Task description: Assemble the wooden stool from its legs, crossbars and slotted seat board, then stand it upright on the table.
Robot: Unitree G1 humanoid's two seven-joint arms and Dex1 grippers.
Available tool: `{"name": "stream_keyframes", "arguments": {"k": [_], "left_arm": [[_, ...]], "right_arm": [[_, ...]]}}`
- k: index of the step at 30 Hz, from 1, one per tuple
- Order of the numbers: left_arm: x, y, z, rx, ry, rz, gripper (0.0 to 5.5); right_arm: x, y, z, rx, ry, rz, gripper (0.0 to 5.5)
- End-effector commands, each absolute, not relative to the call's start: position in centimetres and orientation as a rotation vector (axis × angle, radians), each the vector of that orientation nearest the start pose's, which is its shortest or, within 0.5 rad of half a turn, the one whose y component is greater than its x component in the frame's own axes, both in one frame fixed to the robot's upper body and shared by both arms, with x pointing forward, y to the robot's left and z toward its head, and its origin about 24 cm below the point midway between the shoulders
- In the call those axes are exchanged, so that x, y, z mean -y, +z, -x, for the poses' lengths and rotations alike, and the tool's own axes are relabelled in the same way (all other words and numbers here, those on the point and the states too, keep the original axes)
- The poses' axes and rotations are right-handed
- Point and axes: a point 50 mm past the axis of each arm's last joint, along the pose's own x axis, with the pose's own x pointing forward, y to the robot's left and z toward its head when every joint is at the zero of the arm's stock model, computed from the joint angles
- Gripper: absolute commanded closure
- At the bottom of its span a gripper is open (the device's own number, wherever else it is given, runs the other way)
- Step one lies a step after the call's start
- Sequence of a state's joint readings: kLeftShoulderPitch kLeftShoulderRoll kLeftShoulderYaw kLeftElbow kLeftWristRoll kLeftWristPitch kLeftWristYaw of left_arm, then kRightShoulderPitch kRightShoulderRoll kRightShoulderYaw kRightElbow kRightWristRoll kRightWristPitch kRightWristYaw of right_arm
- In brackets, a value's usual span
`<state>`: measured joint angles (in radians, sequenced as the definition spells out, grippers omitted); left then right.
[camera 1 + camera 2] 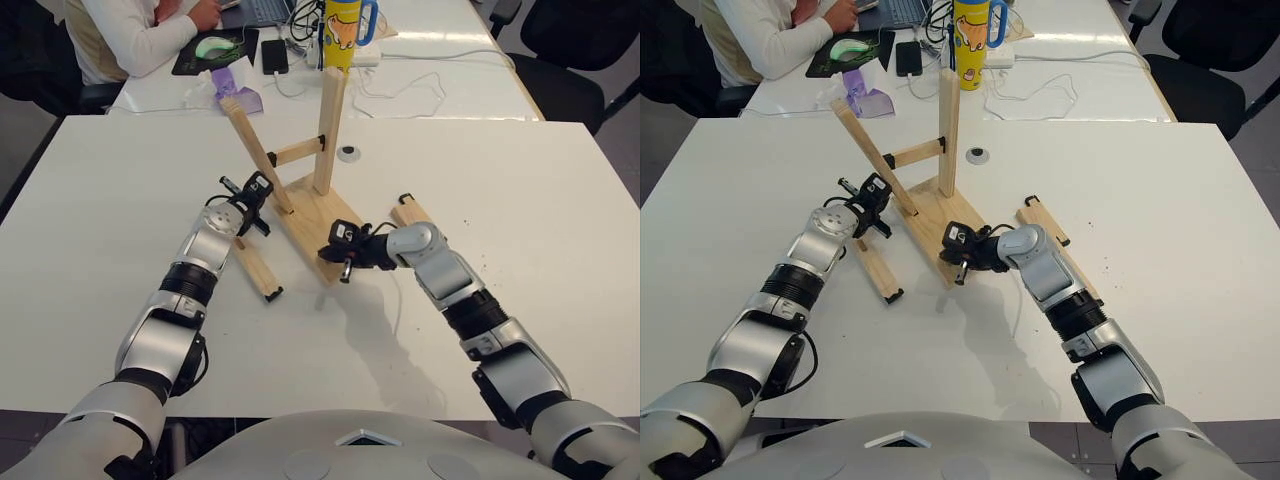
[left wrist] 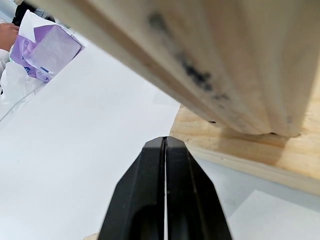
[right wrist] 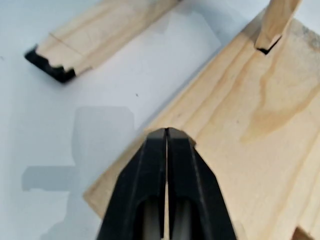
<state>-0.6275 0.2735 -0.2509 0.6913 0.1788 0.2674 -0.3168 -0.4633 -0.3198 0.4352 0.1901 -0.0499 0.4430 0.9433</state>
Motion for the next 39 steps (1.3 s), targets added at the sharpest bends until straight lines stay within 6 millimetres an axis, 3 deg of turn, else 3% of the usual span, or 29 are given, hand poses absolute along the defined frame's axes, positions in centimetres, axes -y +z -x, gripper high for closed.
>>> {"name": "stream_keyframes", "arguments": {"k": [1,6,9,12,16,22,25,31,39], "left_arm": [[-14.5,4.0,-35.6,-0.41,-0.423,-0.566,5.5],[-15.0,4.0,-35.4,-0.399,-0.401,-0.561,5.5],[-15.7,4.1,-35.2,-0.391,-0.379,-0.558,5.5],[-16.0,4.2,-34.9,-0.38,-0.359,-0.545,5.5],[-16.0,4.0,-34.3,-0.378,-0.353,-0.536,5.5],[-16.3,4.3,-33.9,-0.365,-0.325,-0.523,5.5],[-16.6,4.5,-33.8,-0.362,-0.308,-0.52,5.5],[-16.8,4.4,-33.4,-0.364,-0.293,-0.509,5.5],[-18.2,6.9,-32.5,-0.224,-0.175,-0.367,5.5]], "right_arm": [[8.1,6.1,-28.6,-0.452,1.229,0.326,5.48],[9.6,8.6,-32.6,-0.316,0.885,0.239,5.48],[11.7,7.9,-34.2,-0.35,0.684,0.353,5.48],[13.6,6.1,-34.6,-0.416,0.583,0.521,5.48],[14.7,4.1,-33.8,-0.473,0.604,0.714,5.48],[13.1,3.1,-30.7,-0.573,0.908,0.628,5.48],[12.6,3.9,-30.0,-0.565,0.966,0.587,5.48],[14.2,5.4,-32.4,-0.485,0.729,0.637,5.48],[14.5,11.2,-33.3,-0.211,0.691,0.321,5.48]]}}
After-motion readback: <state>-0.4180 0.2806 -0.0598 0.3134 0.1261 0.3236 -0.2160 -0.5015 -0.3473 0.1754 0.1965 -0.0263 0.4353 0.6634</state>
